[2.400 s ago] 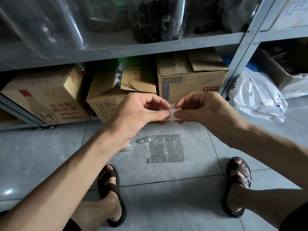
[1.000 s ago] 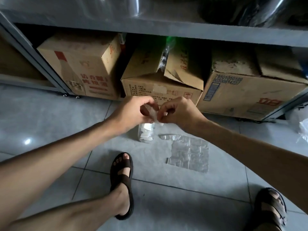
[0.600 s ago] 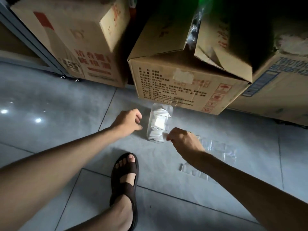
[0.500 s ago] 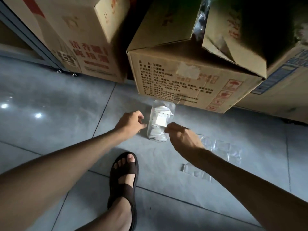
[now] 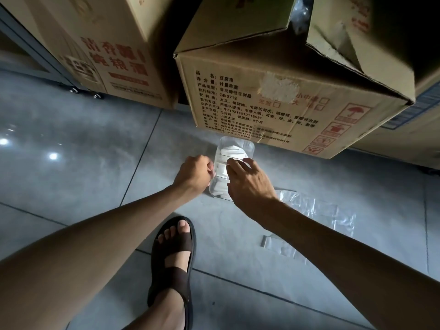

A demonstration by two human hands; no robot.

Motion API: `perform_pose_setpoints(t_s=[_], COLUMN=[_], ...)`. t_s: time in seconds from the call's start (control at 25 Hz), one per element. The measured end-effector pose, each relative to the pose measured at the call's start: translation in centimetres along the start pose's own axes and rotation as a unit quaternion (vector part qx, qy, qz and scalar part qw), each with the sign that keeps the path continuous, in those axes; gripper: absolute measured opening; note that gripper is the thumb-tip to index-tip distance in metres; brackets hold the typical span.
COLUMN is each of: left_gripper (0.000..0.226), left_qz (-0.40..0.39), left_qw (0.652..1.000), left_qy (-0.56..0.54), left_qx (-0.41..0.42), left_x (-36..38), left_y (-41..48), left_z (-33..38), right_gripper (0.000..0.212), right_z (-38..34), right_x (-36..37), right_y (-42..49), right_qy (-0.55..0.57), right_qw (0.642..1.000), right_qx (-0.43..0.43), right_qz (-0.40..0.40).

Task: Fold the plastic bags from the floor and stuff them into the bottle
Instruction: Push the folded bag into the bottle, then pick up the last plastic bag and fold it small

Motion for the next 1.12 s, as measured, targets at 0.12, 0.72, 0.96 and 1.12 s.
perform_pose_setpoints(t_s=[0.12, 0.72, 0.96, 1.12], left_gripper=[0.016, 0.051, 0.028, 0.011], left_qz=[0.002, 0.092, 0.044, -0.173], left_qw=[1.0, 0.992, 0.994, 0.971], left_qy=[0.013, 0.057, -0.016, -0.162], left_qx=[0.018, 0.068, 0.097, -0.013], left_x=[-0.2, -0.5, 0.1, 4.2], left_y=[0.0, -2.6, -5.6, -7.6], left_z=[0.2, 2.2, 6.5, 7.7], right_gripper=[0.018, 0.04, 0.067, 0.064], right_z=[-0.6, 3.3, 15.5, 17.3], right_x=[0.4, -2.3, 1.9, 4.4], right_y=[-0.1, -4.4, -15.5, -18.8], right_qy=[-0.098, 0.16, 0.118, 0.095], right_qw=[0.99, 0.986, 0.932, 0.91], right_qx=[-0.011, 0.043, 0.306, 0.349], right_qz=[-0.097, 0.009, -0.157, -0.201])
Point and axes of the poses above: each hand's wrist, its own y-axis towards the middle knuckle, its own x-axis out of the palm, z = x × y, the point moved 6 cm from there along y, towards the middle knuckle, and after that the axes turned 5 degrees about -y, right-handed, at the moved point
